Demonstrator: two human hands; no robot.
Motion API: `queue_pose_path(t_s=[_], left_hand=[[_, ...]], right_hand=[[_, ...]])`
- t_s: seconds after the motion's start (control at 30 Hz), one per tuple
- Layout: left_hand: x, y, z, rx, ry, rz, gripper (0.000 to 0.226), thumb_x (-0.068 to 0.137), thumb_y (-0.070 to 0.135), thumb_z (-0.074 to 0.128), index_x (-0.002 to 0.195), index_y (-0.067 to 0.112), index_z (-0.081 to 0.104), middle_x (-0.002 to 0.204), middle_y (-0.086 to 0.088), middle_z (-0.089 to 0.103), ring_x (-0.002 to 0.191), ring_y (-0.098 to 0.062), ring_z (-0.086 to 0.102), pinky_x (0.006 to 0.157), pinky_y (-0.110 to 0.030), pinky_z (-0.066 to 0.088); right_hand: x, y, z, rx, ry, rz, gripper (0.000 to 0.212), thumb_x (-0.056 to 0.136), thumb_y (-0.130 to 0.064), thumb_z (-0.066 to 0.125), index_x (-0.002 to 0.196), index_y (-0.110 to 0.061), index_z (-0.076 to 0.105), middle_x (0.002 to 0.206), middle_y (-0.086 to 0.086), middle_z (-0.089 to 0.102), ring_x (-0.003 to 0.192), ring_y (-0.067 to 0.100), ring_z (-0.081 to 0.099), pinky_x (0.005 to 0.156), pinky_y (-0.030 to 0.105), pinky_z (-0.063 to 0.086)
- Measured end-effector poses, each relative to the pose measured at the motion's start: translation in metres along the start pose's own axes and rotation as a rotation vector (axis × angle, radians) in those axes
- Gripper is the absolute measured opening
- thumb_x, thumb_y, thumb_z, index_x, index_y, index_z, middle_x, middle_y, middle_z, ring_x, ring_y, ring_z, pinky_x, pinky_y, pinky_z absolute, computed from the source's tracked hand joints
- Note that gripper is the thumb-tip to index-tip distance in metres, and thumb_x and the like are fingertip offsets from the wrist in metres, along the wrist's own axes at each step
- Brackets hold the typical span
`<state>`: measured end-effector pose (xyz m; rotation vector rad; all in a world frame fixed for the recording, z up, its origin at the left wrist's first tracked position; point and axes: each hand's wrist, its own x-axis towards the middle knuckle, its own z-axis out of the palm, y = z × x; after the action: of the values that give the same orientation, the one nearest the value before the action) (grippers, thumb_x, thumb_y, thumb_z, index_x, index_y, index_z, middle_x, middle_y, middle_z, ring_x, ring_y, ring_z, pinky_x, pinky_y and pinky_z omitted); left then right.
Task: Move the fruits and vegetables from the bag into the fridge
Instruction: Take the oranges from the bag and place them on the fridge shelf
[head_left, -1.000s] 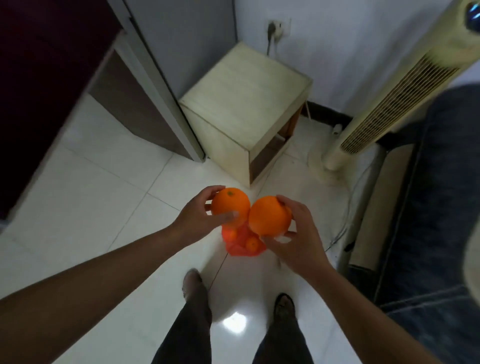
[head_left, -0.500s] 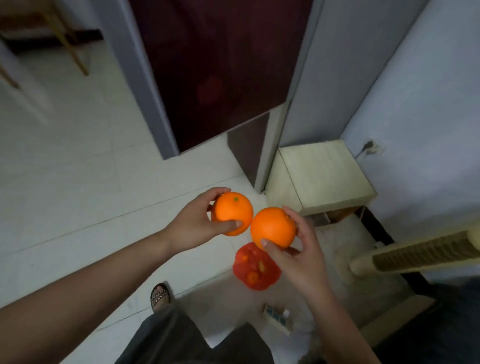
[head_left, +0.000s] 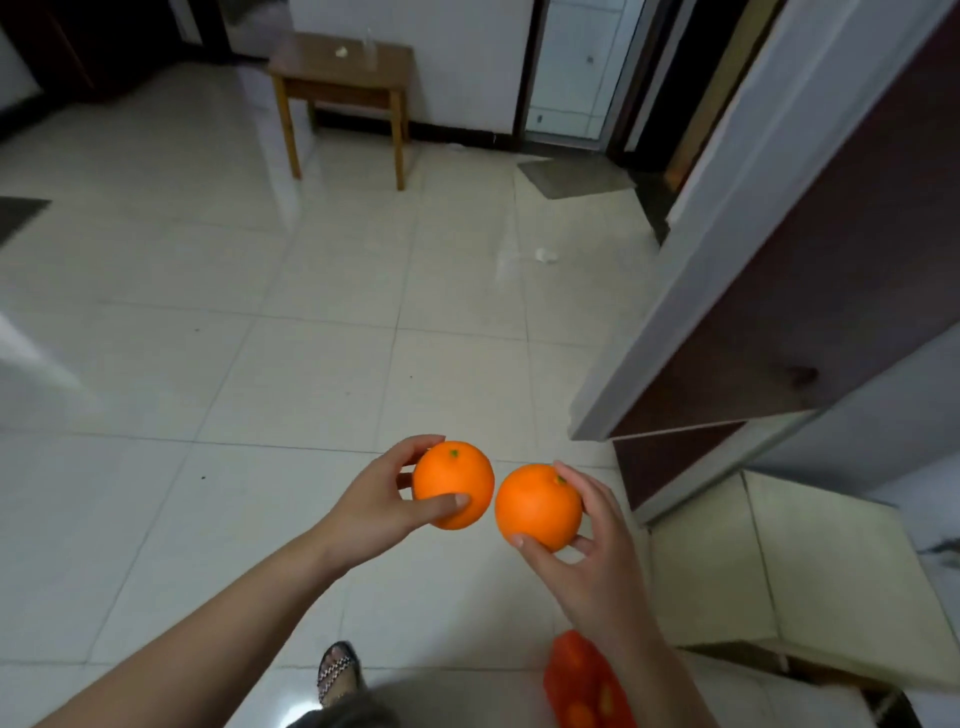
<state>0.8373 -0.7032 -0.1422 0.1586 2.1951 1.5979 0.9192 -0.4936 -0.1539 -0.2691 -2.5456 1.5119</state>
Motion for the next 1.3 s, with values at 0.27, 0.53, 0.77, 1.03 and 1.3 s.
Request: queue_pose_path(t_s=[0.27, 0.53, 0.77, 1.03, 1.3], left_hand=[[0.060, -0.003, -0.165, 0.076, 0.134, 0.030, 0.069, 0.069, 0.036, 0.080, 0.128, 0.039, 0.045, 0.128, 0.010, 0.049, 0.112, -0.014, 0.053, 0.074, -0.020, 0.046], [0.166, 0.009, -0.207, 0.001, 0.229, 0.011, 0.071, 0.074, 0.031, 0.074, 0.135, 0.035, 0.038, 0.132, 0.006, 0.046, 0.114, -0.018, 0.052, 0.077, -0.024, 0.044], [0.313, 0.065, -0.216, 0.076, 0.193, 0.101, 0.059, 0.072, 0.030, 0.076, 0.123, 0.027, 0.045, 0.127, 0.006, 0.050, 0.110, -0.018, 0.053, 0.072, -0.020, 0.045], [0.458, 0.155, -0.214, 0.099, 0.103, 0.208, 0.067, 0.065, 0.038, 0.082, 0.122, 0.029, 0.047, 0.127, 0.008, 0.050, 0.111, -0.017, 0.054, 0.078, -0.025, 0.048], [0.593, 0.219, -0.151, 0.146, -0.176, 0.322, 0.064, 0.062, 0.038, 0.079, 0.119, 0.034, 0.050, 0.123, 0.013, 0.052, 0.106, -0.006, 0.054, 0.072, -0.018, 0.047]], right_hand=[[0.113, -0.067, 0.126, 0.085, -0.116, -0.024, 0.073, 0.070, -0.028, 0.080, 0.128, -0.042, 0.038, 0.126, -0.035, 0.032, 0.116, 0.003, 0.044, 0.083, 0.016, 0.048], [0.220, -0.076, 0.165, 0.048, -0.144, -0.024, 0.076, 0.070, -0.030, 0.080, 0.132, -0.040, 0.037, 0.130, -0.032, 0.034, 0.113, -0.008, 0.041, 0.082, 0.011, 0.044], [0.369, -0.067, 0.151, 0.092, -0.094, -0.038, 0.071, 0.070, -0.029, 0.080, 0.127, -0.041, 0.041, 0.128, -0.030, 0.038, 0.114, -0.005, 0.043, 0.087, 0.022, 0.048], [0.522, -0.073, 0.096, 0.092, 0.034, -0.083, 0.067, 0.067, -0.027, 0.082, 0.120, -0.044, 0.045, 0.120, -0.038, 0.037, 0.109, -0.003, 0.046, 0.085, 0.027, 0.052], [0.600, -0.036, 0.020, 0.136, 0.294, 0.021, 0.068, 0.067, -0.024, 0.082, 0.125, -0.032, 0.048, 0.124, -0.024, 0.045, 0.112, 0.002, 0.049, 0.080, 0.022, 0.053]])
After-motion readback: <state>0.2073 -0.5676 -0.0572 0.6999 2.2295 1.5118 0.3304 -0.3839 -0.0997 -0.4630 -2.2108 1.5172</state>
